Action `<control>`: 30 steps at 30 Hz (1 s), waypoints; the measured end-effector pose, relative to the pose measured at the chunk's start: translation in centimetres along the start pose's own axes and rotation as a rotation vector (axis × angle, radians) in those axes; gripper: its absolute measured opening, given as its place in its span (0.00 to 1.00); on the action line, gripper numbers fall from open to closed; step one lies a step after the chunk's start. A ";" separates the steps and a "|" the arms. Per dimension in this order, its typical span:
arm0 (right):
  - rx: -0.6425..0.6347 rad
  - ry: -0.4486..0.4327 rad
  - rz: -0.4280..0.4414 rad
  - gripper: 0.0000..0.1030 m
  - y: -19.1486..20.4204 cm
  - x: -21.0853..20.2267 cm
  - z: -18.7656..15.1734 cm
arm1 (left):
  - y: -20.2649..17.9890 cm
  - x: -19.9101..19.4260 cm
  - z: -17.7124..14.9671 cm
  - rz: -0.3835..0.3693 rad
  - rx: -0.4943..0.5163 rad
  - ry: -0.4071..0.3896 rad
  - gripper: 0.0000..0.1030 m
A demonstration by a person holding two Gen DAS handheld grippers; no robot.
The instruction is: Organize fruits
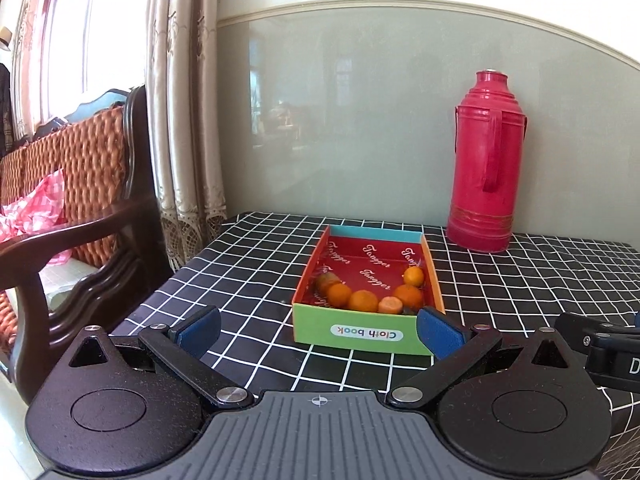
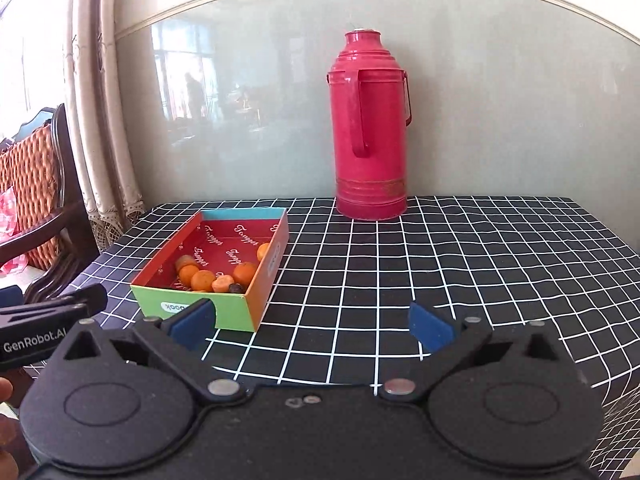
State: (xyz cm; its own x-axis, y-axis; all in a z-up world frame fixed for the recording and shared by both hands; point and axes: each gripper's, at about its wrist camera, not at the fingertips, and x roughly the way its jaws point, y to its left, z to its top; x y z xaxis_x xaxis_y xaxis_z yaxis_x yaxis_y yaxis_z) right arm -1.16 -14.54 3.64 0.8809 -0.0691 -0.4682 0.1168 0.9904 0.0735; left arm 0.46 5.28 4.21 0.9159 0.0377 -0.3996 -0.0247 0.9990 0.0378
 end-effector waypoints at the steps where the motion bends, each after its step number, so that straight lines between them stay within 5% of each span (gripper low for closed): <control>1: -0.001 -0.001 0.002 0.94 0.1 0.0 0.0 | 0.1 0.0 0.0 0.000 -0.003 0.000 1.00; 30: 0.005 -0.004 0.014 0.94 0.4 0.3 -0.1 | 0.2 0.4 -0.2 0.009 0.003 0.008 1.00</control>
State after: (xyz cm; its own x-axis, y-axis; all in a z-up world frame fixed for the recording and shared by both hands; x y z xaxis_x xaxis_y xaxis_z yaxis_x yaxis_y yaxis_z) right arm -0.94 -14.15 3.42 0.8843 -0.0554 -0.4637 0.1062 0.9908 0.0842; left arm 0.71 5.47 3.91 0.9123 0.0470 -0.4067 -0.0316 0.9985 0.0444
